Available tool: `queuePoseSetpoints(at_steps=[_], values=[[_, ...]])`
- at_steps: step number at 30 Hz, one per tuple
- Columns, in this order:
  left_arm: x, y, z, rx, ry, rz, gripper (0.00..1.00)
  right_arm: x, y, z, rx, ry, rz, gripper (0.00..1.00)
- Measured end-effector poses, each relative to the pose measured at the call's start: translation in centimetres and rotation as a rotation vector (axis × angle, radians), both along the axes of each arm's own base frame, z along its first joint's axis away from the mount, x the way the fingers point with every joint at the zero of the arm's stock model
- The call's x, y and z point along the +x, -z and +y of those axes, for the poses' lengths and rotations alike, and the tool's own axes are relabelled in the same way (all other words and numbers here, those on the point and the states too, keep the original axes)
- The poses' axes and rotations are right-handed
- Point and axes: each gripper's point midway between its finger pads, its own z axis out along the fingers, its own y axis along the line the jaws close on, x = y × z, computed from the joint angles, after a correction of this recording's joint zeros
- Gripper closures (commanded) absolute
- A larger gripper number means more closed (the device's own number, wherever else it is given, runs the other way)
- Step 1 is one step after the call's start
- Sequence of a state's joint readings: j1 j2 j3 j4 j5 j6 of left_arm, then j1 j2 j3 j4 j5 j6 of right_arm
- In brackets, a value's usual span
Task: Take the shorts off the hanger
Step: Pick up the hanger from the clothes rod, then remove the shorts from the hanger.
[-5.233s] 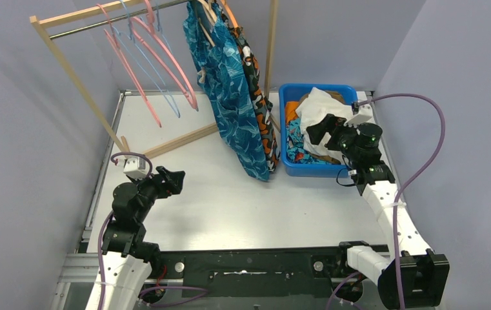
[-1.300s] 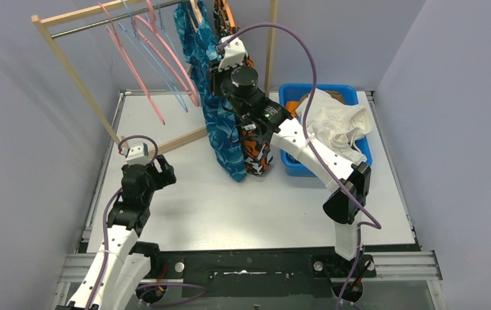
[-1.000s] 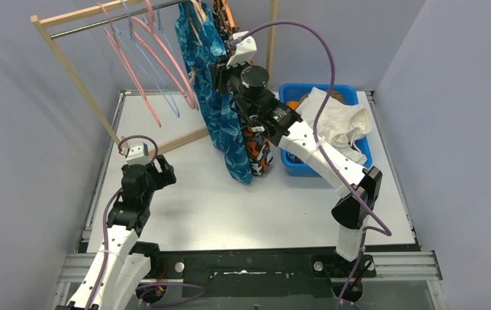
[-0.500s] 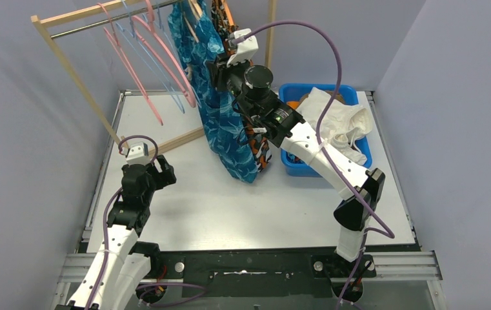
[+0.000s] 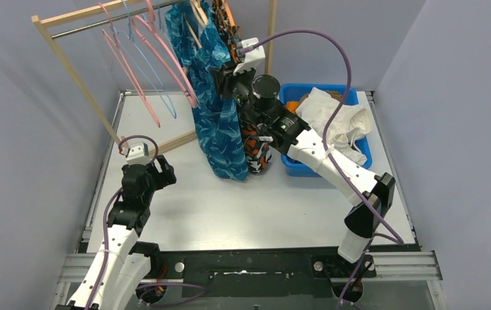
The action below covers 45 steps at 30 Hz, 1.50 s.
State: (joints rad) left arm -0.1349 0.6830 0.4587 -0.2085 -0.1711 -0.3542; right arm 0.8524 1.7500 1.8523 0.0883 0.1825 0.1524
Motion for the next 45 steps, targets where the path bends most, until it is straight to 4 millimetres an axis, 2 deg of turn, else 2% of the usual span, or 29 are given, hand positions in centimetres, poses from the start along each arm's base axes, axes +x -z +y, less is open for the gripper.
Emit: queuePoseSetpoints(at_steps=[5, 10, 14, 20, 24, 27, 31, 36, 39, 45], values=[[0.0, 0.0, 0.0, 0.000, 0.001, 0.000, 0.24, -1.9, 0.1, -2.0, 0.034, -0.004, 0.027, 1.00], [0.0, 0.0, -0.1, -0.002, 0.005, 0.000, 0.23, -3.8, 1.4, -3.6, 0.028, -0.025, 0.067, 1.00], [0.0, 0.0, -0.2, -0.005, 0.011, 0.001, 0.23, -5.2, 3.6, -4.2, -0.002, -0.055, 0.118, 1.00], [0.0, 0.0, -0.3, -0.007, 0.015, -0.001, 0.23, -7.5, 7.9, -5.3, -0.066, -0.117, 0.223, 1.00], [-0.1, -0.3, -0.4, -0.010, 0.020, -0.011, 0.23, -10.0, 11.5, -7.0, -0.117, -0.164, 0.289, 1.00], [-0.1, -0.6, -0.6, -0.015, 0.029, -0.023, 0.23, -12.0, 14.9, -8.5, -0.157, -0.193, 0.334, 1.00], [-0.2, -1.2, -1.2, -0.028, 0.059, -0.045, 0.23, -15.1, 21.1, -9.6, -0.243, -0.281, 0.446, 1.00], [-0.4, -2.6, -2.3, -0.056, 0.114, -0.103, 0.23, -18.5, 27.3, -10.1, -0.301, -0.390, 0.597, 1.00], [-0.5, -3.7, -3.0, -0.075, 0.154, -0.150, 0.23, -19.8, 28.2, -10.3, -0.293, -0.432, 0.624, 1.00], [-0.9, -5.6, -5.7, -0.134, 0.296, -0.248, 0.22, -21.2, 26.6, -9.9, -0.246, -0.517, 0.582, 1.00]])
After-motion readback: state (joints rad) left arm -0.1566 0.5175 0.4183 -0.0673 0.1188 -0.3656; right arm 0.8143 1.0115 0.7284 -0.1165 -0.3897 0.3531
